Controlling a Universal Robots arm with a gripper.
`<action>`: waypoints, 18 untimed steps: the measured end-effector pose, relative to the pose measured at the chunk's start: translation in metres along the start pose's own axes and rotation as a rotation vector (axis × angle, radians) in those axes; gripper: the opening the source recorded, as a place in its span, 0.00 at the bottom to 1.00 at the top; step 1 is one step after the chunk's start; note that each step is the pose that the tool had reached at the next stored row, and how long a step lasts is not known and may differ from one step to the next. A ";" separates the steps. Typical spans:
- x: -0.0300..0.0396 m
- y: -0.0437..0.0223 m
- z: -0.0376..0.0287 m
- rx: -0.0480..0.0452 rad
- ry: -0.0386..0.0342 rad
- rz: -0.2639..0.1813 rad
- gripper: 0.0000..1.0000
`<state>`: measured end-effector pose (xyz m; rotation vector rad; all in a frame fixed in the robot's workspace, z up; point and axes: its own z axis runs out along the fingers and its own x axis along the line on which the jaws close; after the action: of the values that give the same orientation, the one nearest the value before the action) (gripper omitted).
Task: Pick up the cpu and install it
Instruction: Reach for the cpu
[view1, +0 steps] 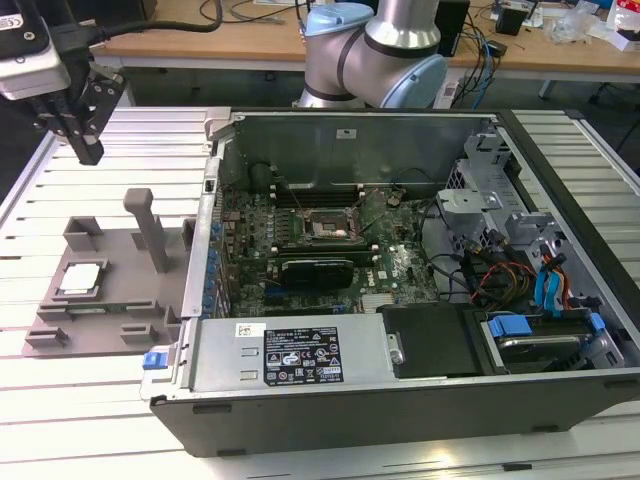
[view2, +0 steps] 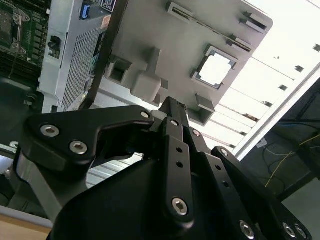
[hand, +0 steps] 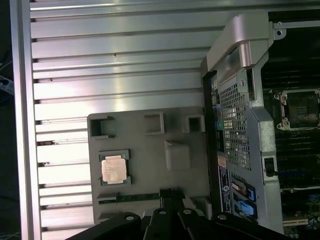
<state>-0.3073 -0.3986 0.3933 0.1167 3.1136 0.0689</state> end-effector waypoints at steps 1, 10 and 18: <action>0.0010 -0.0001 0.0000 0.0000 0.0000 0.000 0.11; 0.0237 -0.0016 -0.0007 0.0001 0.0000 0.000 0.11; 0.0433 -0.0029 -0.0012 0.0000 0.0000 0.000 0.11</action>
<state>-0.3507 -0.3984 0.3933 0.1166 3.1136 0.0688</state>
